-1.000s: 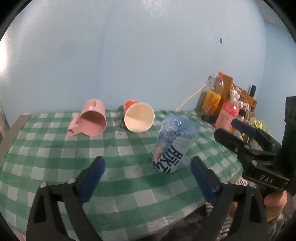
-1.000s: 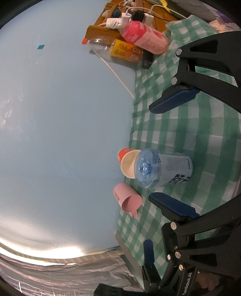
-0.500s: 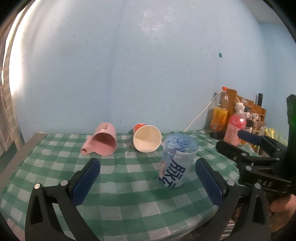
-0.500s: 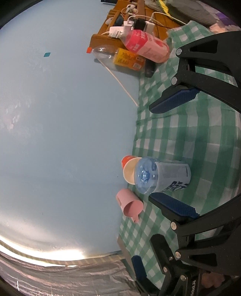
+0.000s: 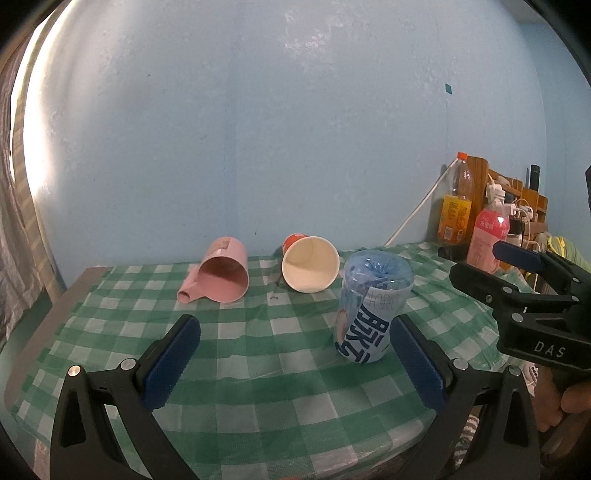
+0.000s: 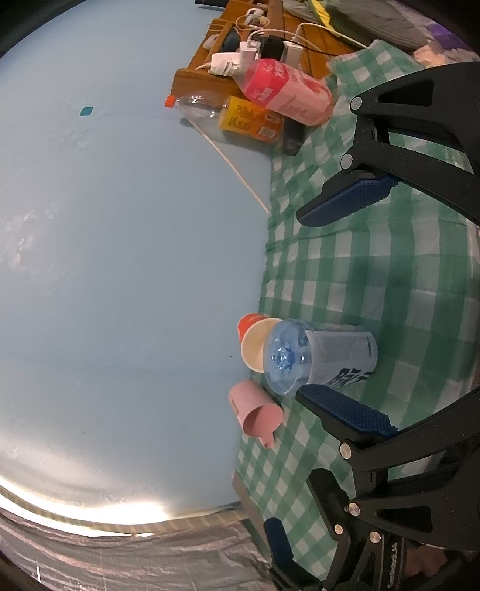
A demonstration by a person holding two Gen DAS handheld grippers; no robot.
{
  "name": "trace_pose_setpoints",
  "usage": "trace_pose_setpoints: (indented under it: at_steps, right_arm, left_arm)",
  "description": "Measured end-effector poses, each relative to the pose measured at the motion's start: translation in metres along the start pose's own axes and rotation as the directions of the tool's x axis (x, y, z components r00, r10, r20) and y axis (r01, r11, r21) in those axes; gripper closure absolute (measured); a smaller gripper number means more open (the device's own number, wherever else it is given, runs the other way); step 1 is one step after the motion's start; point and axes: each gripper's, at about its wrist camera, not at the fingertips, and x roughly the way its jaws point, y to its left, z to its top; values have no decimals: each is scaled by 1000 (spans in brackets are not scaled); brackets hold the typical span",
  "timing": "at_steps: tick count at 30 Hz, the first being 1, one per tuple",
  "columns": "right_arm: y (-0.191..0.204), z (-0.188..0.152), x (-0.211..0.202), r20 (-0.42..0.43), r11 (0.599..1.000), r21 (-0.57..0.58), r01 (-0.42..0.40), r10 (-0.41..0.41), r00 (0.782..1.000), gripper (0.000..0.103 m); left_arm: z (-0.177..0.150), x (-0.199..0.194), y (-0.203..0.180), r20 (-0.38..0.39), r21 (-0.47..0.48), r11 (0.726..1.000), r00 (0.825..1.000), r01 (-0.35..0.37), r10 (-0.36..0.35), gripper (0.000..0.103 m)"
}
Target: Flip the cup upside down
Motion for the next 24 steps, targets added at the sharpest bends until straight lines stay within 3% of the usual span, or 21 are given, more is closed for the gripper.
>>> trace_pose_setpoints:
  at_steps: [24]
  right_arm:
    - [3,-2,3,-16,1000,-6,-3,3,1000,17]
  left_arm:
    - [-1,6,2,-26,3,1000,1000,-3,3,0]
